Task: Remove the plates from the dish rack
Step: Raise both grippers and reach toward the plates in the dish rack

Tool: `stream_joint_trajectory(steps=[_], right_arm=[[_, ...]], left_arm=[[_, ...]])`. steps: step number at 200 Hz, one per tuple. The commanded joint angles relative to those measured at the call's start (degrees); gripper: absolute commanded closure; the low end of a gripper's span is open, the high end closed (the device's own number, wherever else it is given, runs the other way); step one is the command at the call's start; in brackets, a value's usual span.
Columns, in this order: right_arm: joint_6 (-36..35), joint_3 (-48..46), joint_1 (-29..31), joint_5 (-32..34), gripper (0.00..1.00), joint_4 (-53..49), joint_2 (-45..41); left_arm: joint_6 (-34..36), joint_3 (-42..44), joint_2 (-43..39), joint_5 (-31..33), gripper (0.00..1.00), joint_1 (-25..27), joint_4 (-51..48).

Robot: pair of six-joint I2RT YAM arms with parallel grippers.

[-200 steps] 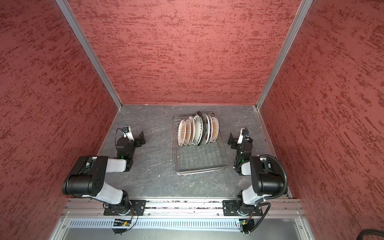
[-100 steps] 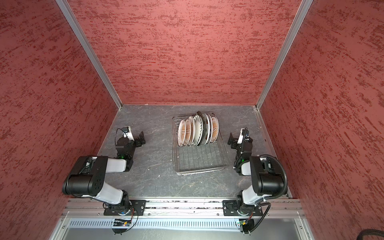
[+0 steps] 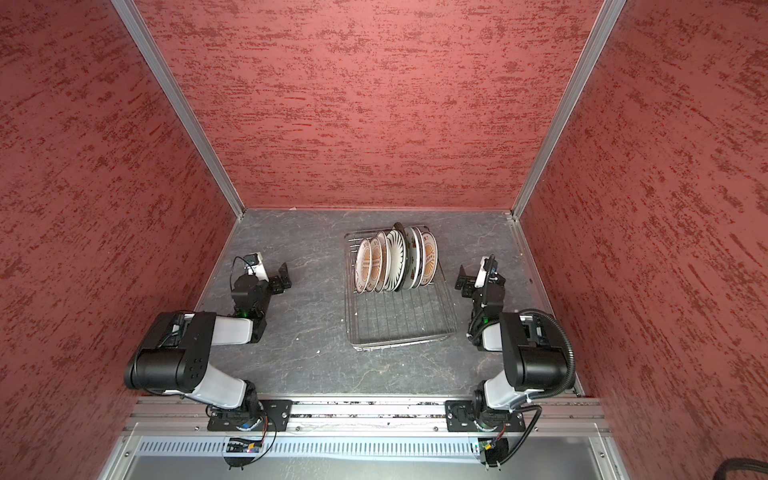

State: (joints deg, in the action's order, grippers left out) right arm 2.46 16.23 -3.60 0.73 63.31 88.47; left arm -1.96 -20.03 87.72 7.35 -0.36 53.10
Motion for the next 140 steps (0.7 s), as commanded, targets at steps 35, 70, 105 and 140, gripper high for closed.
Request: stream_joint_trajectory(steps=[35,70,105,140], right_arm=[[-2.5,0.8,-0.2,-4.5,0.01,-9.1,-12.3],[4.3,-0.6,-0.2,-4.1,0.01,-11.5,-24.9],[38.9,-1.4,-0.3,8.1,0.01,-24.6,-38.3],[35.2,-3.9,-0.3,-9.3,0.01,-16.6,-45.7]], left_arm=[[4.7,3.6,-13.5,3.2,0.01,4.8,-3.8],[0.0,1.5,-24.2,-3.3,0.01,5.5,-13.8],[-18.6,0.4,-34.7,-12.6,0.01,5.4,-16.9],[-34.9,0.5,-41.5,-15.9,0.01,5.3,-22.1]])
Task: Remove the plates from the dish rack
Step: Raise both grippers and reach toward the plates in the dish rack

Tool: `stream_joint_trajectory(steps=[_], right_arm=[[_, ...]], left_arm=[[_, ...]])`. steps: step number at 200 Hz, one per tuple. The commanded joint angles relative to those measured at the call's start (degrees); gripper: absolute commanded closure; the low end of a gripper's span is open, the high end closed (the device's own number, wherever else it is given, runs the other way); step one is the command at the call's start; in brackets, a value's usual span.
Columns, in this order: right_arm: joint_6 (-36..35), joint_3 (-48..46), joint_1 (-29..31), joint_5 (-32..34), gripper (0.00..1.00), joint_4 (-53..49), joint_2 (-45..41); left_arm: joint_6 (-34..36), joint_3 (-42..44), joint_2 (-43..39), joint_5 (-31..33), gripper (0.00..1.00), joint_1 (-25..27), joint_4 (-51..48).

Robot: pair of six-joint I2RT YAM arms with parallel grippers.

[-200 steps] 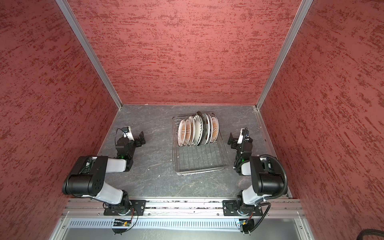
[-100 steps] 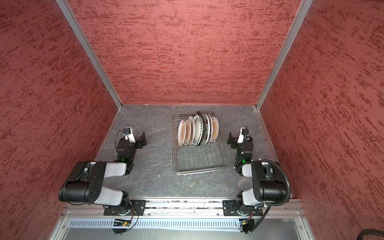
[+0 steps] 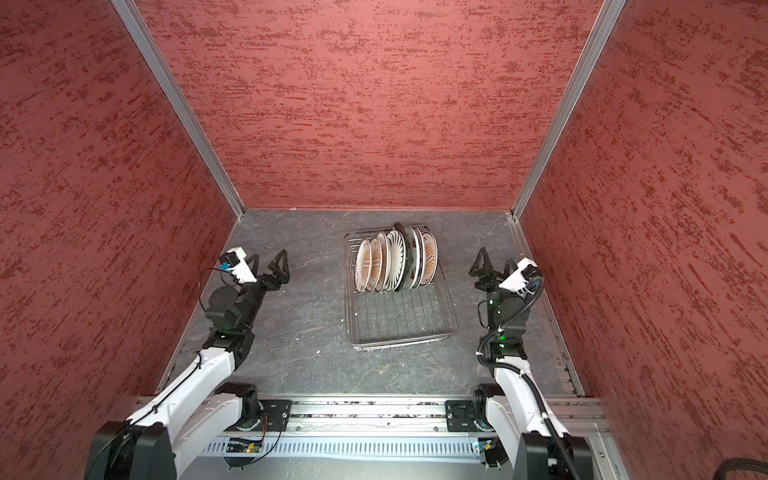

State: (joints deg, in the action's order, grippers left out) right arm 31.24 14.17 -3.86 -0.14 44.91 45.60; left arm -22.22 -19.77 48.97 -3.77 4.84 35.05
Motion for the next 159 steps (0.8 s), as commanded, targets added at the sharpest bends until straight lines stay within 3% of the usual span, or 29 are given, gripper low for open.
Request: stream_joint_trajectory(steps=[1,16,29,62,84,93,106,125,159], right_arm=[[6.5,-2.0,0.0,-8.3,0.01,2.0,-3.0],[11.1,-3.8,0.0,-4.7,0.01,5.0,-3.5],[10.7,-1.3,-0.1,-7.7,0.01,3.4,-2.0],[9.9,8.7,0.1,-18.4,0.01,-2.6,6.5],[8.3,16.2,1.5,-21.4,0.02,-10.1,11.8],[7.4,19.0,2.6,-20.9,0.03,-13.4,13.5],[5.9,21.8,4.4,-19.7,0.03,-16.3,15.7],[3.9,25.4,7.6,-16.5,0.06,-20.0,18.3],[-3.4,34.4,16.7,-6.7,0.19,-31.8,21.5]], left_arm=[[-15.0,0.5,-2.8,-4.9,0.01,0.1,-3.6],[-21.8,5.2,-3.5,-4.3,0.01,0.4,3.6],[-22.4,7.1,-3.0,-5.9,0.01,0.4,9.6],[-21.5,2.7,-2.5,-6.8,0.01,1.4,3.0],[-24.2,3.0,0.2,-6.8,0.01,2.3,6.8],[-23.8,2.6,1.1,-5.6,0.01,3.9,7.3],[-22.5,0.2,2.1,1.9,0.01,9.5,2.3],[-13.8,-4.3,4.6,8.4,0.00,17.8,-1.6],[-10.6,-9.5,9.8,3.6,0.00,21.8,-2.2]])
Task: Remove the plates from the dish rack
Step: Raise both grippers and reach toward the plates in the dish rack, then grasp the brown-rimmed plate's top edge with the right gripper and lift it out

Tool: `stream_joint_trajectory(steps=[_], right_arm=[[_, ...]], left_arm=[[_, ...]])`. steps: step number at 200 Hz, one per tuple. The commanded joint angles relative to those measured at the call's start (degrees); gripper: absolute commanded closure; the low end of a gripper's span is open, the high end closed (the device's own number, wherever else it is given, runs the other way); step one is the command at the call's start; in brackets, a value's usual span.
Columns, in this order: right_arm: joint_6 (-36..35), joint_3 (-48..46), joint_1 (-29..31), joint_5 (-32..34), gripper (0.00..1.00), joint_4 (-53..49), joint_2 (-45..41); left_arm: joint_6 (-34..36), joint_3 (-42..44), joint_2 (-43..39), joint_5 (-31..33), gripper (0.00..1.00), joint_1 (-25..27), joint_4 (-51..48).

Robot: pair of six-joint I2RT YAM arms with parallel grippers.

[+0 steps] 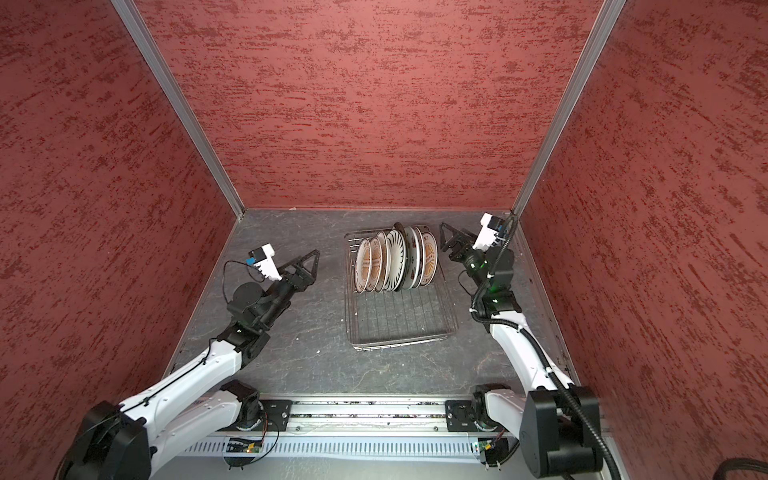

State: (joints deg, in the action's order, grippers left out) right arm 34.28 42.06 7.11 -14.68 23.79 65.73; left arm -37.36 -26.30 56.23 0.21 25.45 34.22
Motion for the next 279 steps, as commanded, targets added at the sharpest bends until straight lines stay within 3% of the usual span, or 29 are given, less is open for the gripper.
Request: stream_joint_trajectory(steps=[1,12,38,89,126,197,239,279], right_arm=[[-6.8,6.8,6.1,8.2,0.19,-11.2,1.5],[-9.1,10.3,9.5,11.5,0.23,-16.2,2.8],[-11.2,15.4,14.0,13.5,0.34,-23.0,4.7],[-15.8,24.3,20.9,25.3,0.48,-36.0,9.8],[-17.0,28.8,22.8,26.4,0.53,-39.8,15.3],[-17.2,33.9,24.5,31.8,0.64,-45.4,22.8],[-16.0,35.8,25.1,36.6,0.80,-49.1,24.4],[-15.8,38.8,26.0,40.2,0.80,-52.7,27.5]], left_arm=[[4.5,-3.0,2.6,-0.6,0.00,1.2,-1.3],[4.7,-3.8,3.8,-0.9,0.00,1.9,-1.1],[10.0,-5.2,4.6,5.6,0.01,7.6,-1.6],[10.1,-2.3,4.8,2.7,0.00,8.9,5.6],[11.7,-3.6,6.0,-4.6,0.01,9.0,6.5],[10.0,-3.4,8.7,-3.2,0.00,9.1,7.3],[9.5,-3.5,9.9,-3.1,0.01,9.2,7.4],[9.4,-3.4,10.3,-2.5,0.00,9.2,7.3]])
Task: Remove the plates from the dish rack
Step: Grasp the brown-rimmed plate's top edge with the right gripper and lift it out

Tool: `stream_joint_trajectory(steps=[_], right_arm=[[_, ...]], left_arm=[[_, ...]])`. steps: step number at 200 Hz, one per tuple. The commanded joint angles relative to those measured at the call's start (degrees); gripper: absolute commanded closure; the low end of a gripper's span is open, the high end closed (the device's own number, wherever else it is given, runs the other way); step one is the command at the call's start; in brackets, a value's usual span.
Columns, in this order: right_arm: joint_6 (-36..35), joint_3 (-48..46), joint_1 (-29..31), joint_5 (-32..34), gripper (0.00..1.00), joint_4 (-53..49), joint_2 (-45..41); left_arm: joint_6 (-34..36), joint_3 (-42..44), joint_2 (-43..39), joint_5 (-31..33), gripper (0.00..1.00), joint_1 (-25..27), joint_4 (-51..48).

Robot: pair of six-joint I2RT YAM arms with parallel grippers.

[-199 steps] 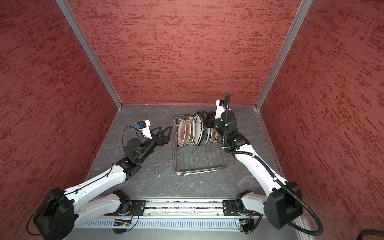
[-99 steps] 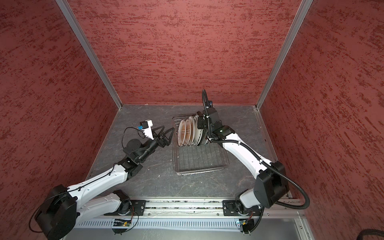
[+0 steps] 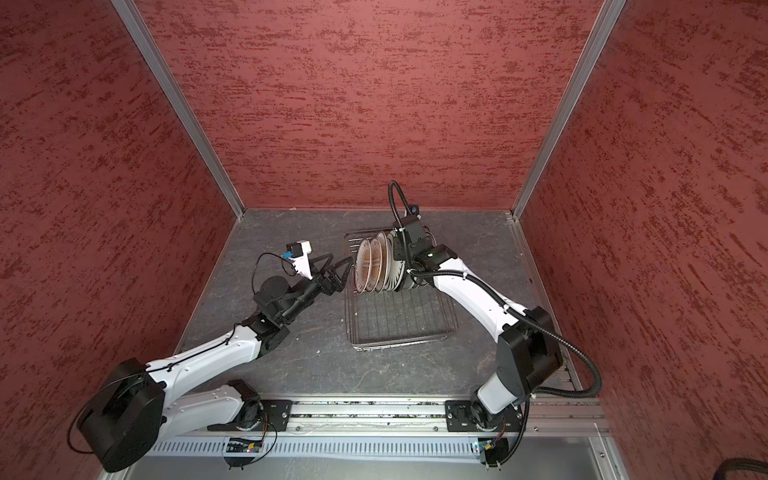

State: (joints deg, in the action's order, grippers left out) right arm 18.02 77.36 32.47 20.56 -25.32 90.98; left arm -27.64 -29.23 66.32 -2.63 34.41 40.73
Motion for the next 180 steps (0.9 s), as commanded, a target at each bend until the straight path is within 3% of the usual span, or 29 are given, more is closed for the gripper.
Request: stream_joint_trajectory(steps=[1,30,72,85,107,180], right_arm=[[0.5,3.6,0.7,5.1,0.80,-3.7,2.4],[0.9,4.4,0.9,6.7,0.86,-3.8,3.9],[0.0,6.9,1.8,8.8,0.87,-5.2,5.4],[-0.6,7.5,2.3,9.7,0.97,-5.3,5.4],[-2.0,8.8,3.0,12.3,1.00,-5.3,5.4],[-7.8,13.9,3.7,17.7,1.00,-5.8,4.1]], left_arm=[[-0.4,-0.5,0.2,0.3,0.01,0.2,0.8],[-0.2,0.1,-0.1,1.3,0.01,0.2,0.7],[-0.2,1.2,-1.7,2.7,0.01,0.1,0.1],[-0.1,1.4,-2.2,2.9,0.01,0.1,-0.3],[0.0,1.6,-2.6,3.6,0.00,0.1,-0.4],[-0.1,0.7,-1.8,3.9,0.01,0.1,-1.8]])
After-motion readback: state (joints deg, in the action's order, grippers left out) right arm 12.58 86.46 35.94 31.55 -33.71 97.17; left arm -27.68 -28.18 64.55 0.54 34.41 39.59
